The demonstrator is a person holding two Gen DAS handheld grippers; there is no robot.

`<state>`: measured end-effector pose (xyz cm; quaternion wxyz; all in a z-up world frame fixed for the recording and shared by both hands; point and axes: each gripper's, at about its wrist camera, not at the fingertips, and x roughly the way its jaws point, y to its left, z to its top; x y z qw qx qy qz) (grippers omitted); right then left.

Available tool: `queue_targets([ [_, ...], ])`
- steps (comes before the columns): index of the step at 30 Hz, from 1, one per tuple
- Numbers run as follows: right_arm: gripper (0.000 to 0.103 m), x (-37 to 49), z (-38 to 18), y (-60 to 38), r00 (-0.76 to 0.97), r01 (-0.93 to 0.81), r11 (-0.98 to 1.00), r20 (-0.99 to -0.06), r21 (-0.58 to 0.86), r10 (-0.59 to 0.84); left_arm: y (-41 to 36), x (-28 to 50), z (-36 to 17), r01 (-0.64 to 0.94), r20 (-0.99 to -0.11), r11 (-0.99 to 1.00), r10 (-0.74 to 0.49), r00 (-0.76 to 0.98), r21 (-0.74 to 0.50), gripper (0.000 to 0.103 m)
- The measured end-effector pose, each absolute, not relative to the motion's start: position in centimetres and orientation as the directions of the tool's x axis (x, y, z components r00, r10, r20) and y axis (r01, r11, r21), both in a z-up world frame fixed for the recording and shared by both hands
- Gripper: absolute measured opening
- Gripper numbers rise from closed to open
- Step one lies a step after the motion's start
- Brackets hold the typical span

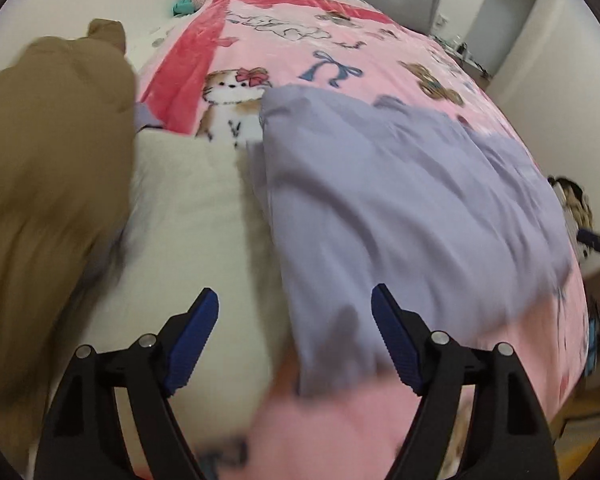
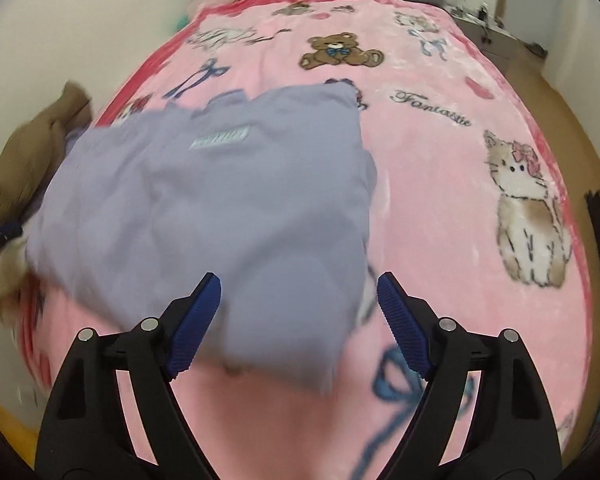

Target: Fold large clothes

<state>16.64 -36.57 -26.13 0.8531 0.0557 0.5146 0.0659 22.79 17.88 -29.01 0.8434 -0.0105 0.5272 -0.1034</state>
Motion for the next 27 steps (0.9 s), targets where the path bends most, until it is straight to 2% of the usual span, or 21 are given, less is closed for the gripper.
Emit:
queue_targets([
  [4,0.077,19.6,-27.5,-34.7,0.445,-0.098,0.989,-0.883,0.115,0.147,17.4,29.1,-29.8,0.130,-0.862,0.980,-0.193,0.469,-0.149,0.078],
  [9,0.078,20.2,-28.1,-33.2,0.451,-0.120,0.988,-0.881,0.098,0.142,16.9,35.7,-33.0,0.131,-0.895,0.940,-0.339,0.290,-0.313,0.077],
  [14,0.077,19.6,-28.3,-33.7,0.450,-0.088,0.986,-0.877,0.144,0.168,17.9,36.9,-35.7,0.065,-0.880,0.907,-0.419,0.222,-0.415,0.082],
  [21,0.077,19.3,-28.5,-34.0,0.440,-0.092,0.984,-0.880,0.154,0.179,19.2,35.7,-37.0,0.020,-0.892,0.912,-0.405,0.200,-0.410,0.089],
  [27,0.077,19.2,-28.6,-34.1,0.436,-0.088,0.983,-0.881,0.160,0.183,18.1,36.0,-38.8,0.022,-0.896,0.905,-0.424,0.135,-0.425,0.090],
])
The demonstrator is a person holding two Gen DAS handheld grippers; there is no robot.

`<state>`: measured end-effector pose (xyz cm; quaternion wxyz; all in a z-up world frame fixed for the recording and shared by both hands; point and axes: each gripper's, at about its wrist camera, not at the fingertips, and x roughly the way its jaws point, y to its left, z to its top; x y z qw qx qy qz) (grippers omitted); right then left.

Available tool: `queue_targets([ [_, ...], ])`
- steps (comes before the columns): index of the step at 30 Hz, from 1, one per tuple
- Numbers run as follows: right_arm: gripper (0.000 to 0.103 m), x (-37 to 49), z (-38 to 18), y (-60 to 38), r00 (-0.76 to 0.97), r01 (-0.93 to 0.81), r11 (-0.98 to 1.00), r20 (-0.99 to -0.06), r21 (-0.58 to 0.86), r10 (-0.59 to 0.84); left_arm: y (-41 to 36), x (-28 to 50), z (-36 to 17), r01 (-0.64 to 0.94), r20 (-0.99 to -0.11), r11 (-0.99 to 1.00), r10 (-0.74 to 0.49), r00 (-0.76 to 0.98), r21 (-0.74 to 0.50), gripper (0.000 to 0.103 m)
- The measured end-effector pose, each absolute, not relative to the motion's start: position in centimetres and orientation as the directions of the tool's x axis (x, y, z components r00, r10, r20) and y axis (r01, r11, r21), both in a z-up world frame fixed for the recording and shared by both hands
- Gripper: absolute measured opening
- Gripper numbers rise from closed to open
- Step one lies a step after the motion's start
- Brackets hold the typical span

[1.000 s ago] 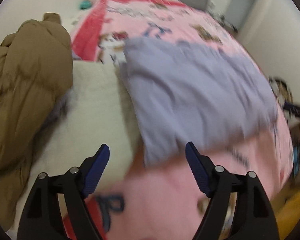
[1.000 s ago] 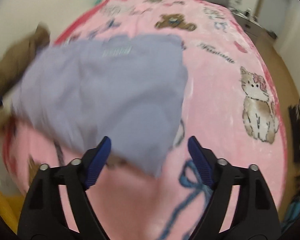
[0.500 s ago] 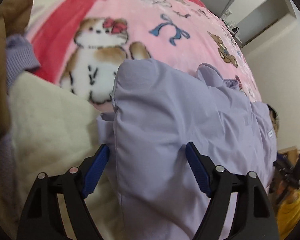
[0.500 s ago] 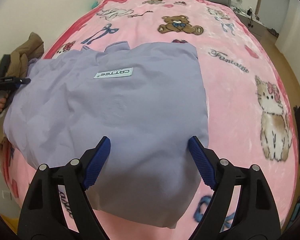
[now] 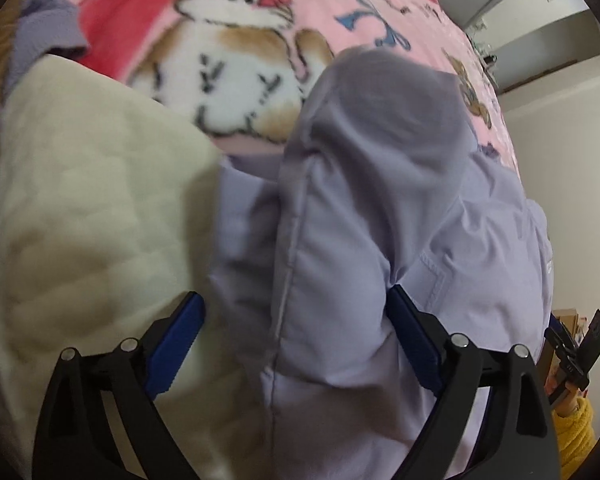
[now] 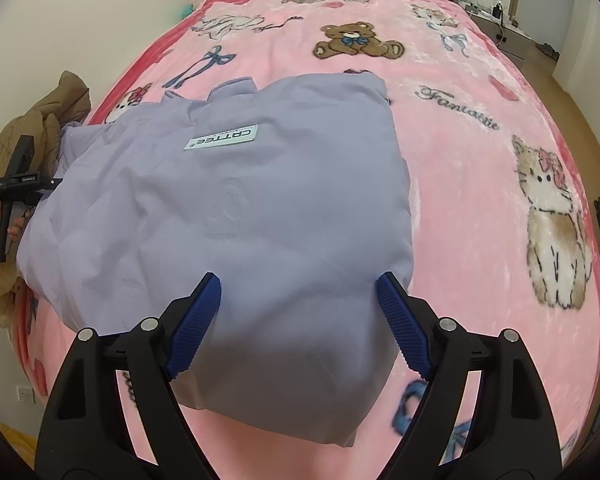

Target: Fold large clothes

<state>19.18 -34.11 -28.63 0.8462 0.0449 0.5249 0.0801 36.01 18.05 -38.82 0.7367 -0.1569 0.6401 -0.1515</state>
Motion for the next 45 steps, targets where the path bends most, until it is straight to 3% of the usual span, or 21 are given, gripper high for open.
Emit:
queue_targets([
  [4,0.077,19.1,-28.7,-34.3,0.436,-0.084,0.983,-0.881,0.166,0.186,16.8,36.2,-39.3,0.044,-0.875,0.882,-0.471,0.111,-0.469,0.089],
  [6,0.077,19.1,-28.7,-34.4,0.431,-0.085,0.982,-0.882,0.170,0.190,16.7,36.0,-38.4,0.048,-0.859,0.866,-0.499,0.116,-0.497,0.072],
  [8,0.077,19.0,-28.6,-34.5,0.429,-0.090,0.981,-0.883,0.170,0.192,16.2,35.6,-36.9,0.096,-0.830,0.840,-0.542,0.128,-0.534,0.067],
  [11,0.077,18.9,-28.6,-34.8,0.429,-0.088,0.982,-0.883,0.167,0.189,16.2,35.7,-37.4,0.090,-0.838,0.846,-0.533,0.119,-0.526,0.068],
  [14,0.077,19.0,-28.7,-35.2,0.433,-0.063,0.981,-0.881,0.182,0.191,16.9,36.4,-40.3,0.026,-0.844,0.847,-0.531,0.074,-0.531,0.085],
  [17,0.080,19.0,-28.8,-35.4,0.438,-0.049,0.979,-0.876,0.198,0.199,16.6,36.6,-40.6,0.027,-0.849,0.853,-0.522,0.079,-0.522,0.087],
  [20,0.089,19.1,-29.2,-35.4,0.439,-0.049,0.982,-0.879,0.183,0.186,16.3,36.3,-40.6,0.032,-0.857,0.862,-0.507,0.089,-0.506,0.087],
  [26,0.090,19.7,-29.7,-37.1,0.454,0.027,0.974,-0.871,0.223,0.187,14.8,35.2,-38.0,0.102,-0.860,0.866,-0.499,0.109,-0.490,0.056],
  [30,0.092,21.1,-30.5,-38.5,0.432,0.018,0.964,-0.872,0.264,0.230,15.4,35.2,-37.3,0.108,-0.829,0.831,-0.554,0.083,-0.545,0.054],
  [33,0.092,22.4,-32.0,-40.1,0.397,0.016,0.928,-0.854,0.372,0.336,16.3,35.0,-37.7,0.089,-0.825,0.828,-0.560,0.074,-0.554,0.062],
  [37,0.092,23.4,-33.6,-41.6,0.376,0.032,0.895,-0.835,0.446,0.403,16.8,34.0,-36.5,0.101,-0.808,0.812,-0.582,0.086,-0.574,0.064],
  [41,0.092,23.0,-33.5,-42.0,0.399,-0.003,0.884,-0.810,0.468,0.430,16.8,33.0,-35.4,0.132,-0.756,0.761,-0.647,0.099,-0.635,0.079],
  [45,0.095,23.3,-35.0,-42.6,0.382,0.009,0.857,-0.794,0.516,0.474,15.7,34.2,-38.2,0.079,-0.796,0.796,-0.604,0.051,-0.599,0.091],
])
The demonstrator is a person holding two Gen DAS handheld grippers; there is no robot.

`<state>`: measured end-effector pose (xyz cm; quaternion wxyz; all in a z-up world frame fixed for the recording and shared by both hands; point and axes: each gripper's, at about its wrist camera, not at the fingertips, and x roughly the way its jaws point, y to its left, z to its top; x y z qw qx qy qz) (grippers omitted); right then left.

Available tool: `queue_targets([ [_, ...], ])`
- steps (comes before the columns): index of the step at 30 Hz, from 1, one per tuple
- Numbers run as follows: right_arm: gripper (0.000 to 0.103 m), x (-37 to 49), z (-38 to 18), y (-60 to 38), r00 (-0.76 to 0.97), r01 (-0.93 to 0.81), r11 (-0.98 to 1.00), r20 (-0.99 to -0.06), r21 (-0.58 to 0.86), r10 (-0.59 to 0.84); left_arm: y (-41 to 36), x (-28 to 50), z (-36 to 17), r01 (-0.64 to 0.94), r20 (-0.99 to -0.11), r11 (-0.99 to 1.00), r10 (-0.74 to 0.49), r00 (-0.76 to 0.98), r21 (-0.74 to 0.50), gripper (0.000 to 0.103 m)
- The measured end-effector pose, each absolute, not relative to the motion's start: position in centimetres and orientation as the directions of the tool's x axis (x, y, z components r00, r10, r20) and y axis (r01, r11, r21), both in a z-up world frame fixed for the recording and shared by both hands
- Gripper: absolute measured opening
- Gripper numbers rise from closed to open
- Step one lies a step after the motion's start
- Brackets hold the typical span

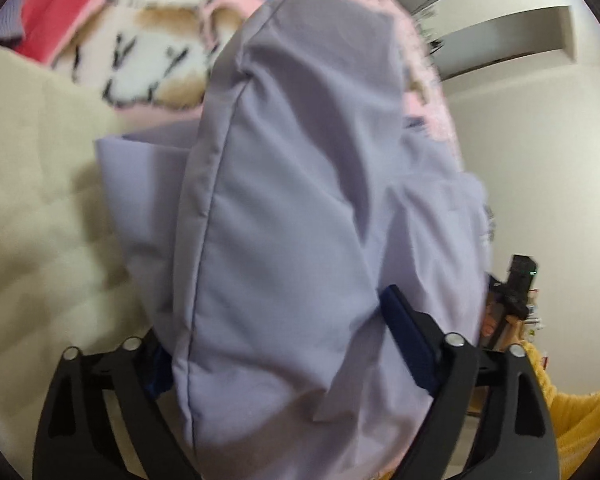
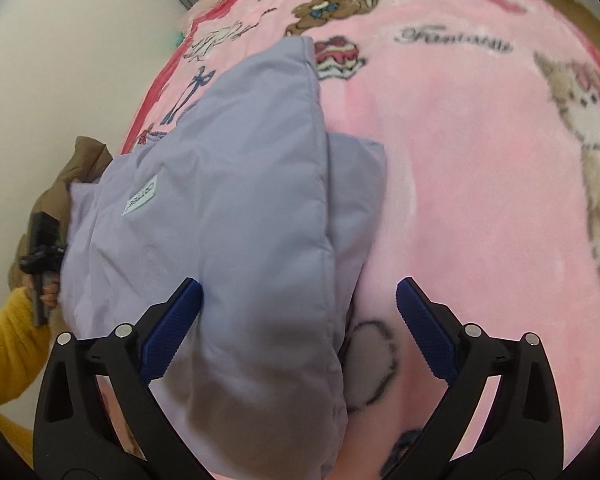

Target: Fold large clothes

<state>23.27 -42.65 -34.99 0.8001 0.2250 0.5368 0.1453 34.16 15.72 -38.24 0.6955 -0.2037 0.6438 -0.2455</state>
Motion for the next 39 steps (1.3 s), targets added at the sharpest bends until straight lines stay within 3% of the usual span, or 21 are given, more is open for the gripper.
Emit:
queue_targets([
  [11,0.096,25.4,-39.2,-43.1,0.279,0.052,0.738,-0.719,0.673,0.636,16.3,34.1,-40.2,0.026,-0.813,0.813,-0.582,-0.013,-0.582,0.097],
  [17,0.096,26.0,-39.0,-41.6,0.312,0.075,0.680,-0.665,0.729,0.679,15.7,34.2,-40.5,0.011,-0.813,0.813,-0.582,-0.024,-0.582,0.099],
  [23,0.096,28.1,-39.8,-39.2,0.268,0.141,0.743,-0.748,0.654,0.607,13.9,35.7,-40.6,0.002,-0.840,0.841,-0.540,-0.043,-0.541,0.099],
  [29,0.069,27.4,-38.3,-37.5,0.296,0.130,0.801,-0.794,0.585,0.531,12.9,35.3,-40.4,0.006,-0.860,0.860,-0.510,-0.019,-0.511,0.098],
  [31,0.057,27.0,-37.8,-37.1,0.314,0.123,0.806,-0.793,0.579,0.522,13.1,34.3,-40.1,0.014,-0.860,0.860,-0.510,-0.002,-0.510,0.091],
  [33,0.049,26.7,-37.3,-36.4,0.326,0.124,0.812,-0.796,0.570,0.509,13.1,33.5,-39.3,0.008,-0.848,0.849,-0.529,0.022,-0.529,0.067],
  [36,0.035,27.2,-35.6,-34.9,0.337,0.114,0.859,-0.833,0.500,0.440,12.5,32.0,-37.4,0.025,-0.884,0.887,-0.461,0.074,-0.461,0.043],
  [39,0.024,27.0,-33.0,-33.4,0.356,0.078,0.908,-0.862,0.412,0.361,11.8,31.2,-35.0,0.026,-0.923,0.933,-0.360,0.136,-0.360,0.027],
])
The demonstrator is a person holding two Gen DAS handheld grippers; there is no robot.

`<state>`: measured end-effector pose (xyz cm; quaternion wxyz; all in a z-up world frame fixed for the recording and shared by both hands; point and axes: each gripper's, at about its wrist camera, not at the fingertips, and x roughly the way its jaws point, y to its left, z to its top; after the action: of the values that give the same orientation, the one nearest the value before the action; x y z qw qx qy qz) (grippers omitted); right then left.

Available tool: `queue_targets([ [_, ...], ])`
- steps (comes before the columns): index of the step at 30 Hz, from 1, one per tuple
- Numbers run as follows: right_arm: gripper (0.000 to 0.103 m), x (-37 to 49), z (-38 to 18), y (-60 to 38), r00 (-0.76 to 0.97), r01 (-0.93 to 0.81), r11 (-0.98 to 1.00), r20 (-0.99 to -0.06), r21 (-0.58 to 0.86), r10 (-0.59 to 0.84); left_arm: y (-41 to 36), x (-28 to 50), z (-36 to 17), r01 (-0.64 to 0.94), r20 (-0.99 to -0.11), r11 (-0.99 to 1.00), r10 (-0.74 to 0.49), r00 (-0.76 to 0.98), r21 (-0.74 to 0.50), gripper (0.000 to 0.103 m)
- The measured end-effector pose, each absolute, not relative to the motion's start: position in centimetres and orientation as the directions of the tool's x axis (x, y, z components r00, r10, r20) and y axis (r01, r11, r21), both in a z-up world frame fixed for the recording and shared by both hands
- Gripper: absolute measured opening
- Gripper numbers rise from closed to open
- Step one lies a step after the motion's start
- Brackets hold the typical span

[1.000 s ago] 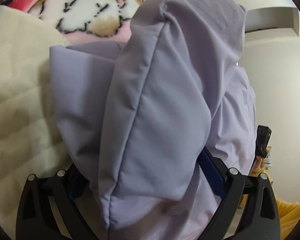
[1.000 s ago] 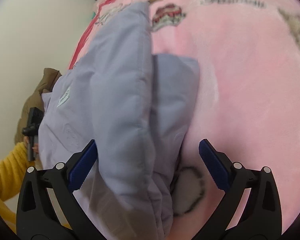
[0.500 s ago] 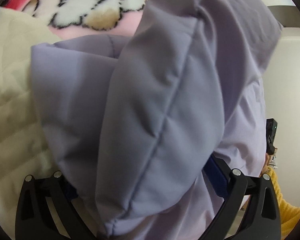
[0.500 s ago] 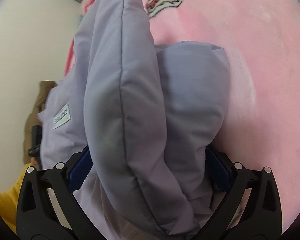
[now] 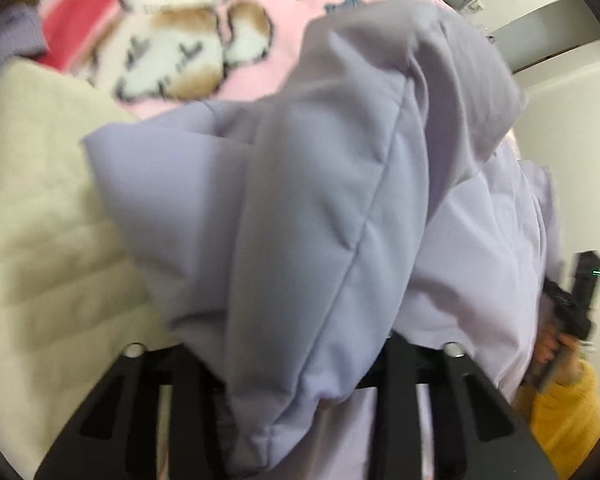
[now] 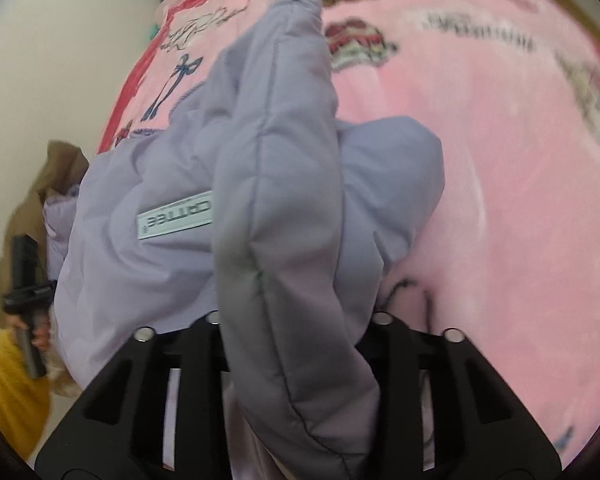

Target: Fold large clothes

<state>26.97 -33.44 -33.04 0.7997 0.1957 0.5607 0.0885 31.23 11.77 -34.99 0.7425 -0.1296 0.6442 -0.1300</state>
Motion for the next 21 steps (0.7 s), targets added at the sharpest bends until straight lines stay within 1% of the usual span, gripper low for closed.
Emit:
queue_targets([
  [2,0.022,26.5,-30.6,-33.3,0.388,0.054,0.915,-0.853,0.400,0.349,11.7,30.3,-31.9,0.023,-0.907,0.927,-0.371,0.199,-0.374,0.024],
  [4,0.021,25.0,-26.9,-33.3,0.440,0.015,0.910,-0.820,0.414,0.366,12.1,28.7,-28.2,0.040,-0.864,0.898,-0.434,0.254,-0.439,0.022],
  [6,0.021,22.6,-23.6,-33.1,0.466,-0.013,0.905,-0.798,0.425,0.382,12.2,26.9,-25.6,0.024,-0.854,0.882,-0.463,0.239,-0.471,0.022],
  [8,0.022,20.3,-21.9,-33.6,0.478,-0.022,0.914,-0.799,0.404,0.364,12.2,24.5,-24.4,0.022,-0.845,0.873,-0.478,0.238,-0.488,0.022],
  [9,0.022,18.6,-21.3,-34.0,0.479,-0.003,0.906,-0.795,0.423,0.373,12.2,23.4,-24.0,0.024,-0.839,0.867,-0.489,0.238,-0.498,0.022],
  [11,0.022,15.1,-21.4,-35.3,0.472,0.028,0.894,-0.794,0.447,0.383,11.8,21.2,-24.2,0.011,-0.833,0.855,-0.508,0.220,-0.519,0.022],
  [12,0.022,13.4,-21.6,-35.3,0.468,0.028,0.902,-0.803,0.431,0.369,11.8,20.2,-25.2,0.002,-0.832,0.849,-0.519,0.197,-0.529,0.023],
  [14,0.022,10.9,-23.3,-35.3,0.424,0.041,0.911,-0.833,0.410,0.356,11.7,19.0,-28.0,-0.018,-0.846,0.855,-0.511,0.152,-0.519,0.023],
  [16,0.023,9.5,-26.1,-35.1,0.364,0.055,0.918,-0.865,0.392,0.347,11.5,18.1,-30.9,-0.021,-0.872,0.876,-0.477,0.108,-0.482,0.025],
  [17,0.023,9.2,-26.9,-35.0,0.353,0.053,0.929,-0.877,0.367,0.327,11.5,17.7,-32.2,0.005,-0.886,0.891,-0.452,0.102,-0.453,0.028],
  [18,0.024,8.7,-28.0,-34.9,0.359,0.036,0.943,-0.885,0.331,0.297,11.6,17.5,-33.1,0.031,-0.893,0.899,-0.437,0.108,-0.437,0.037],
  [19,0.027,8.5,-28.6,-35.1,0.366,0.033,0.945,-0.884,0.325,0.291,11.9,17.5,-33.8,0.051,-0.892,0.899,-0.439,0.112,-0.436,0.044],
  [21,0.031,8.6,-30.0,-36.6,0.374,0.091,0.912,-0.863,0.399,0.340,13.2,18.0,-36.1,0.031,-0.879,0.883,-0.470,0.075,-0.469,0.082],
])
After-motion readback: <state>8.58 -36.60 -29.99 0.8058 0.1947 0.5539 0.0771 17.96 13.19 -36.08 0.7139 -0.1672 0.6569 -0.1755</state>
